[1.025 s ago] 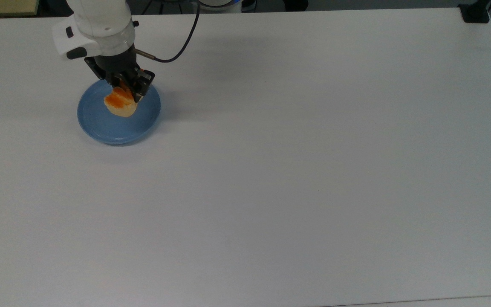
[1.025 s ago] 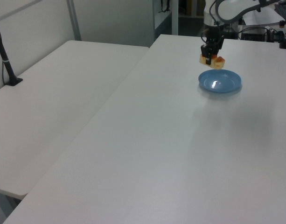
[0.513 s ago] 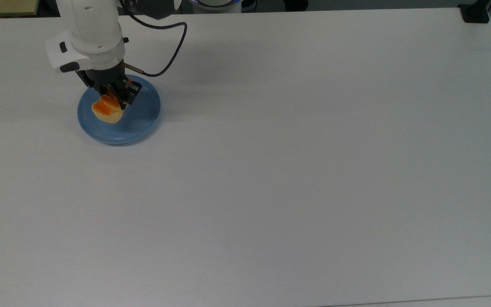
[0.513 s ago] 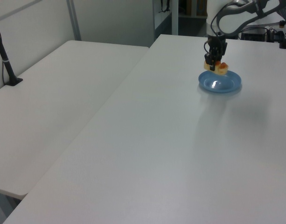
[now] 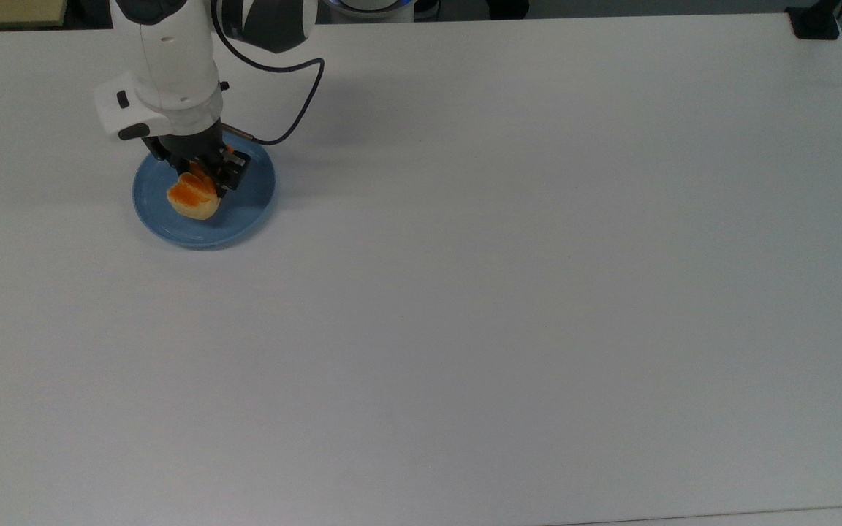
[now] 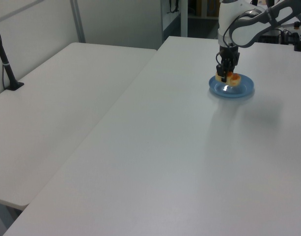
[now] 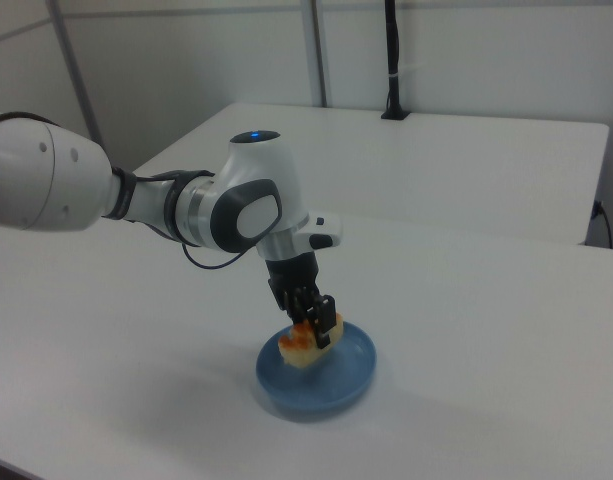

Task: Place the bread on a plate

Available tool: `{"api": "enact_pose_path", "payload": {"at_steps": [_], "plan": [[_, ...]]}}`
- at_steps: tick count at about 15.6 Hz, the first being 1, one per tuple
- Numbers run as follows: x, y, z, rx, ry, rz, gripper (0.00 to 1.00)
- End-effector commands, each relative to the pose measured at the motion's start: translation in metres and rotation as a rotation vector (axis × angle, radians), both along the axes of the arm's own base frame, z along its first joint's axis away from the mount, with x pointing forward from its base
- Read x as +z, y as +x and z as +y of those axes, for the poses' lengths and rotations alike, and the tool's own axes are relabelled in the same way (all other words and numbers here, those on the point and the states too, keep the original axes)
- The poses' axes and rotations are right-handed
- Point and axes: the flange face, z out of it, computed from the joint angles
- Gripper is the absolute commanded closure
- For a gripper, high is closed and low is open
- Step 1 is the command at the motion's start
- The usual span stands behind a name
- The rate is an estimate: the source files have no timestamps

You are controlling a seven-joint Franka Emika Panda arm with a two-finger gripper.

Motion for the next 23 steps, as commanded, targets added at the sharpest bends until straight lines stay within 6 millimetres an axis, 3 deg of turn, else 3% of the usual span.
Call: {"api": "enact_pose_path", "payload": {"at_steps": [1,4,6,10,15,18,21,23], "plan": [[0.002,-0.004,0.0,0.019,-0.015,-0.002,0.0],[0.005,-0.004,0.0,0.021,-0.023,-0.003,0.0],[0.026,-0.006,-0.002,-0.002,-0.026,-0.002,0.0],[0.114,-0.007,-0.003,-0.031,-0.029,-0.008,0.0],[0.239,-0.016,0.017,0.035,0.07,-0.07,0.0],[0.29,-0.03,0.054,0.133,0.084,-0.057,0.0],[0.306,-0.036,0.096,0.213,0.115,-0.069,0.0],[0.303,-0.032,0.126,0.186,0.124,-0.07,0.0]]}}
